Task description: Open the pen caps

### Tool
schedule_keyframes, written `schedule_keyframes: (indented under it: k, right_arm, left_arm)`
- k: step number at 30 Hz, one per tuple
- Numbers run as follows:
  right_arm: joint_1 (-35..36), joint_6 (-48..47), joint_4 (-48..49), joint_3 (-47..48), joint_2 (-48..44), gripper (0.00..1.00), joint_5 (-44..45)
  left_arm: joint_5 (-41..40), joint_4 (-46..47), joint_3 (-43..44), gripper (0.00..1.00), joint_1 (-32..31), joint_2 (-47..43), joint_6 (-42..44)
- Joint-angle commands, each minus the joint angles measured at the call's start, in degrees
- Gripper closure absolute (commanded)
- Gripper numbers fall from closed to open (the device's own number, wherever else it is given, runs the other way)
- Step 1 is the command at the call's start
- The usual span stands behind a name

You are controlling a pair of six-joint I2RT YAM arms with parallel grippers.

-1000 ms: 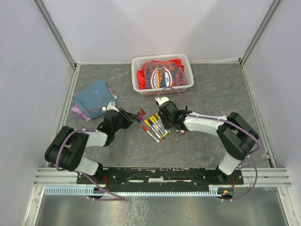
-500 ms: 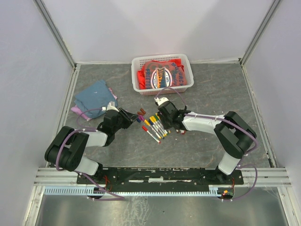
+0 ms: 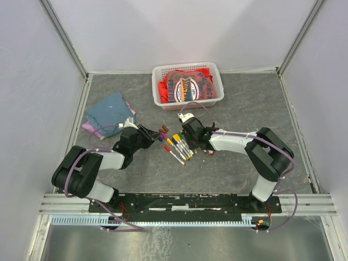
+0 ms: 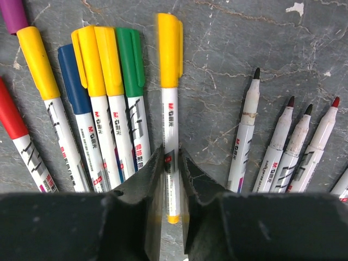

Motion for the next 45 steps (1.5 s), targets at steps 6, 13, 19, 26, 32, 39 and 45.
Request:
schedule_keyframes:
  k: [6,13,19,26,32,39,45]
  right_arm:
    - [0.1,0.2,1.4,1.1,0.6,0.96,0.7]
    - [0.1,-0.6,2.8,0.2,-3.1,0.99,1.4]
    - [0.1,-1.7,3.2,-0.7,-8.0,0.99,1.3]
    - [0.3,-1.3,4.3,-2.3,-11.1,0.99,-0.9]
    - [0.8,-0.5,6.3,-4.3,-14.0,0.99,-2.8]
    - [1.3,-0.2,6.9,-4.3,-15.1,0.99,-4.9]
    - [2.0,0.2,7.5,-4.2,-14.8,0.99,-5.9]
  left_arm:
    - [2.5,4.4,2.8,0.48,-0.7,-0.1,-0.4]
    - [8.3,13.0,4.5,0.42,-1.7,4.2,-2.9]
    - [10.9,16.1,7.8,0.42,-3.7,7.6,-4.3]
    - [11.3,16.1,10.6,0.41,-5.2,10.1,-4.7]
    - [11.4,16.8,12.2,0.41,-6.2,12.6,-5.3]
    - [11.7,18.2,13.5,0.41,-6.9,15.0,-6.4]
    - [11.7,18.2,14.6,0.41,-7.4,15.7,-6.7]
